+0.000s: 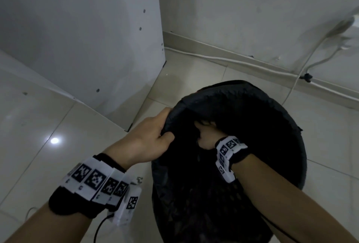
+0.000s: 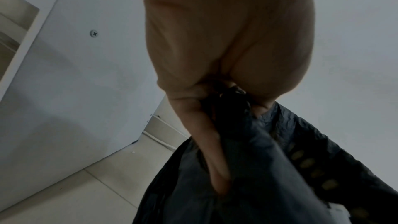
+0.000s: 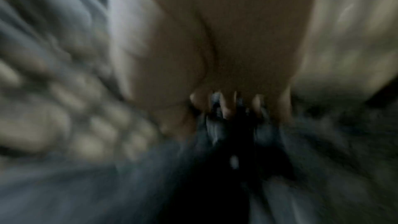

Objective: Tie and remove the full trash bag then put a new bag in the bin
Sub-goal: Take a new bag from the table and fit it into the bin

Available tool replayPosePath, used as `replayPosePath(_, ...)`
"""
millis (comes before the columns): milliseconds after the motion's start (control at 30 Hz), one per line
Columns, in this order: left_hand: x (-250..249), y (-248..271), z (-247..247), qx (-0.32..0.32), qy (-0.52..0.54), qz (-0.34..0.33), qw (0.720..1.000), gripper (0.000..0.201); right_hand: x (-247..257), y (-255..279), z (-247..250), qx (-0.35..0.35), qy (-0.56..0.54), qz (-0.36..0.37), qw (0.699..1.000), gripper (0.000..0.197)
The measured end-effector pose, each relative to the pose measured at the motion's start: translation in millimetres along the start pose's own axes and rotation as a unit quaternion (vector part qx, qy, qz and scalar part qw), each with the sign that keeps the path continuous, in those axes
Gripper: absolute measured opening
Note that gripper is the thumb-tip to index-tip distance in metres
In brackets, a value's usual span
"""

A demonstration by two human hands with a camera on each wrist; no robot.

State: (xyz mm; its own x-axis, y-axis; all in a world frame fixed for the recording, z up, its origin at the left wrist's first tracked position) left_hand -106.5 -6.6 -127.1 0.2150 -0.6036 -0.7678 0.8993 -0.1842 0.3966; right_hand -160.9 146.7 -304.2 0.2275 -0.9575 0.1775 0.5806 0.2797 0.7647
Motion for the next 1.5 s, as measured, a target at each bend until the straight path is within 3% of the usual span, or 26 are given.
replayPosePath(100, 11.4, -6.1, 10.1, -0.028, 0.021, 0.037, 0.999, 0.046, 27.7, 30.3, 40.5, 0.010, -0.025, 0.061, 0.998, 0.044)
replayPosePath(200, 29.3, -15.3, 23.1, -0.064, 0.082, 0.075, 0.992, 0.045, 50.8, 80.6, 107.1, -0.075, -0.085, 0.126, 0.986, 0.022)
replayPosePath(367, 53.9, -21.9, 33.1, -0.121, 0.223, 0.152, 0.955, 0.042, 14.8, 164.5, 186.9, -0.271, -0.046, 0.087, 0.957, 0.023)
replayPosePath(500, 51.5, -28.5, 5.2, -0.150, 0.365, 0.193, 0.898, 0.035, -18.0, 200.0, 183.9, -0.301, -0.089, 0.054, 0.948, 0.025)
replayPosePath(600, 35.2, -38.7, -27.7, -0.123, 0.436, 0.194, 0.870, 0.037, 0.7, 230.1, 170.4, -0.361, -0.168, 0.100, 0.912, 0.025)
replayPosePath(667, 26.7, -43.1, -44.6, -0.105, 0.457, 0.196, 0.861, 0.036, 14.0, 234.3, 140.6, -0.329, -0.236, 0.129, 0.905, 0.028)
replayPosePath(733, 25.5, -46.5, -54.1, -0.106, 0.458, 0.194, 0.861, 0.029, 20.6, 216.6, 78.7, -0.166, -0.363, 0.112, 0.910, 0.031)
replayPosePath(767, 26.1, -47.7, -57.4, -0.107, 0.456, 0.193, 0.862, 0.027, 18.1, 207.0, 46.7, -0.093, -0.450, 0.083, 0.884, 0.031)
replayPosePath(833, 26.2, -50.9, -63.7, -0.103, 0.459, 0.192, 0.861, 0.028, 4.4, 189.5, 2.6, -0.043, -0.627, 0.012, 0.777, 0.033)
replayPosePath(933, 25.5, -53.7, -65.4, -0.102, 0.463, 0.184, 0.861, 0.022, -19.9, 170.5, -7.2, -0.143, -0.773, -0.024, 0.617, 0.041)
replayPosePath(1033, 26.9, -56.2, -59.5, -0.109, 0.441, 0.159, 0.876, 0.019, -25.8, 157.7, -1.2, -0.214, -0.831, -0.007, 0.513, 0.045)
replayPosePath(1233, 29.8, -63.3, -52.3, -0.119, 0.401, 0.111, 0.901, 0.028, -22.7, 135.0, -1.6, -0.281, -0.864, 0.043, 0.416, 0.030)
replayPosePath(1367, 27.2, -51.1, -77.8, -0.102, 0.414, 0.109, 0.898, 0.051, -3.5, 126.6, -5.6, -0.213, -0.912, 0.107, 0.335, 0.038)
replayPosePath(1433, 28.9, -36.0, -89.8, -0.099, 0.422, 0.110, 0.895, 0.056, 7.5, 126.1, -9.0, -0.180, -0.919, 0.119, 0.330, 0.042)
replayPosePath(1500, 30.1, -19.7, -97.5, -0.087, 0.417, 0.113, 0.898, 0.058, 5.6, 129.4, -10.4, -0.193, -0.906, 0.123, 0.357, 0.045)
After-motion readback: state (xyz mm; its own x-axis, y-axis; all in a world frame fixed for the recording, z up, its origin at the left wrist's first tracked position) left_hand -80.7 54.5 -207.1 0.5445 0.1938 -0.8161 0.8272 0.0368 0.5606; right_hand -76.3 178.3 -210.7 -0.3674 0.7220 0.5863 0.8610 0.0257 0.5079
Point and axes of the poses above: each hand's wrist, its own y-axis away from the middle knuckle, its own z-axis out of the back of the hand, x = y × z, the point moved 10 cm from there along -y, towards the middle knuckle, and after that the axes turned 3 degrees about y, right-handed, at the moved point
